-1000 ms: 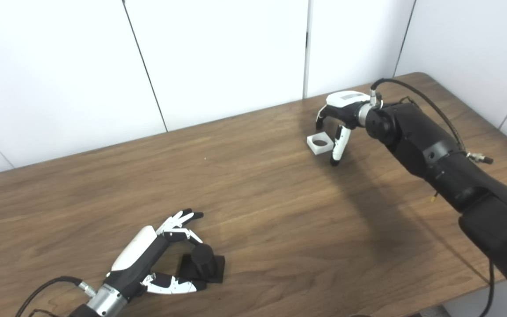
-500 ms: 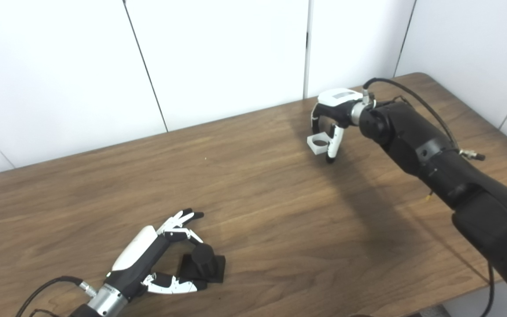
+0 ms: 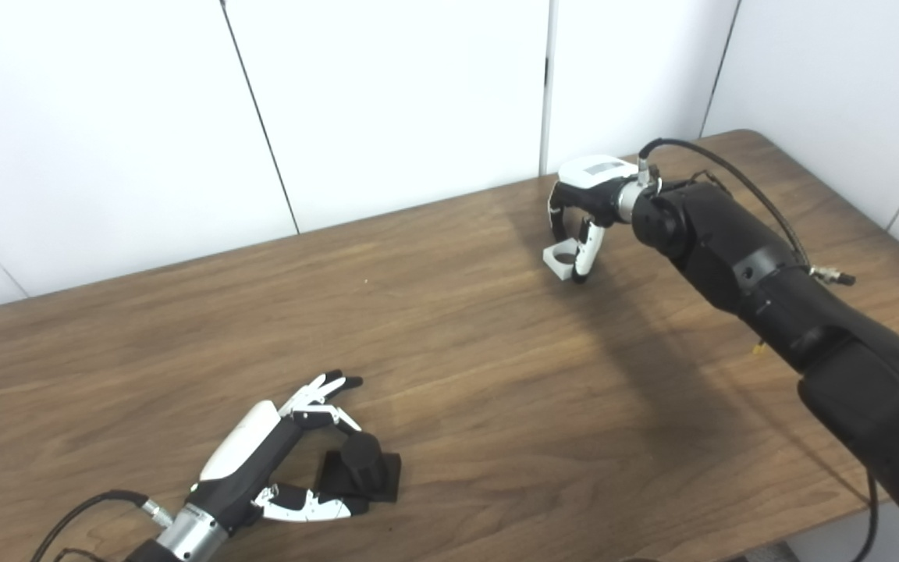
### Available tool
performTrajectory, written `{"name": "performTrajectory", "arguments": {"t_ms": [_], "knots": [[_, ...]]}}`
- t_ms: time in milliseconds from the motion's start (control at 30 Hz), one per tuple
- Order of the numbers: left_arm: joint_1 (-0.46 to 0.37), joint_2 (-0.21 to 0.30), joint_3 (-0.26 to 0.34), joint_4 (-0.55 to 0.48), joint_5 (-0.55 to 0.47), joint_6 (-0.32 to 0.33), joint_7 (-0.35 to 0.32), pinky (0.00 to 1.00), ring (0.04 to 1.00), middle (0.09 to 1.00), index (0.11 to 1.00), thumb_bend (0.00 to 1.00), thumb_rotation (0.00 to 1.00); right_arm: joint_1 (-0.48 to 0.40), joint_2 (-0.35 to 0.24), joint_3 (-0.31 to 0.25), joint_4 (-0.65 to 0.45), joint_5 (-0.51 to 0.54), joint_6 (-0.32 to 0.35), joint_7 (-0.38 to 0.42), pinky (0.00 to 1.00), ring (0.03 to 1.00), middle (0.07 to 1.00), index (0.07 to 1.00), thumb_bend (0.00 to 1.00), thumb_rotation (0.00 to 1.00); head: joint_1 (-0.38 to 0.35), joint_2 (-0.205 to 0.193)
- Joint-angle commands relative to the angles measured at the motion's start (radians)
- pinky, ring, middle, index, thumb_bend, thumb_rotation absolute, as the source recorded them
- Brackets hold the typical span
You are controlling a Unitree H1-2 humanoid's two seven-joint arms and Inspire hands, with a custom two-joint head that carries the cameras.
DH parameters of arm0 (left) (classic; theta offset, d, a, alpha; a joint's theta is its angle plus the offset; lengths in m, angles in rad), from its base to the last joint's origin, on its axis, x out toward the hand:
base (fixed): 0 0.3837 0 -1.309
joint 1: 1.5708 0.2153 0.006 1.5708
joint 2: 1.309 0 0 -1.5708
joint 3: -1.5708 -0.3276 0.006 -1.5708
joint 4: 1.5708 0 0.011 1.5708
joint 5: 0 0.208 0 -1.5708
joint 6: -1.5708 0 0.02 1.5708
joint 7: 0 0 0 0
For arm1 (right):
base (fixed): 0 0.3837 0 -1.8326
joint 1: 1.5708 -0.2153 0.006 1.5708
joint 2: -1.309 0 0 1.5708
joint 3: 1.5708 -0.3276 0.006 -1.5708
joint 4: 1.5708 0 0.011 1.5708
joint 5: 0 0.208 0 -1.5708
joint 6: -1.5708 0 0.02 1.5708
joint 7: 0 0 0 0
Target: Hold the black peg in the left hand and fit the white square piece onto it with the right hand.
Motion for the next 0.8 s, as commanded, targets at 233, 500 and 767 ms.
{"name": "performTrajectory", "arguments": {"t_ms": [233,500,767], "knots": [[0.019,0.018,-0.025,-0.001,0.064,0.032,-0.033,1.00,0.999,0.942,0.493,0.52,0.06,0.034,0.004,0.009,-0.014,-0.009,-0.026,-0.066,0.76,0.811,0.764,0.485,0.51,0.14,-0.002,0.000],[0.008,0.018,-0.026,0.021,0.061,0.017,-0.031,1.00,1.000,0.941,0.493,0.52,0.06,0.053,-0.024,-0.028,-0.127,0.004,-0.042,-0.085,0.76,0.819,0.767,0.483,0.51,0.14,-0.007,-0.004],[-0.003,0.018,-0.030,0.035,0.056,0.012,-0.035,1.00,1.000,0.944,0.493,0.52,0.06,0.056,-0.058,-0.069,-0.233,0.021,-0.035,-0.043,0.80,0.829,0.780,0.484,0.51,0.14,-0.009,-0.009]]}}
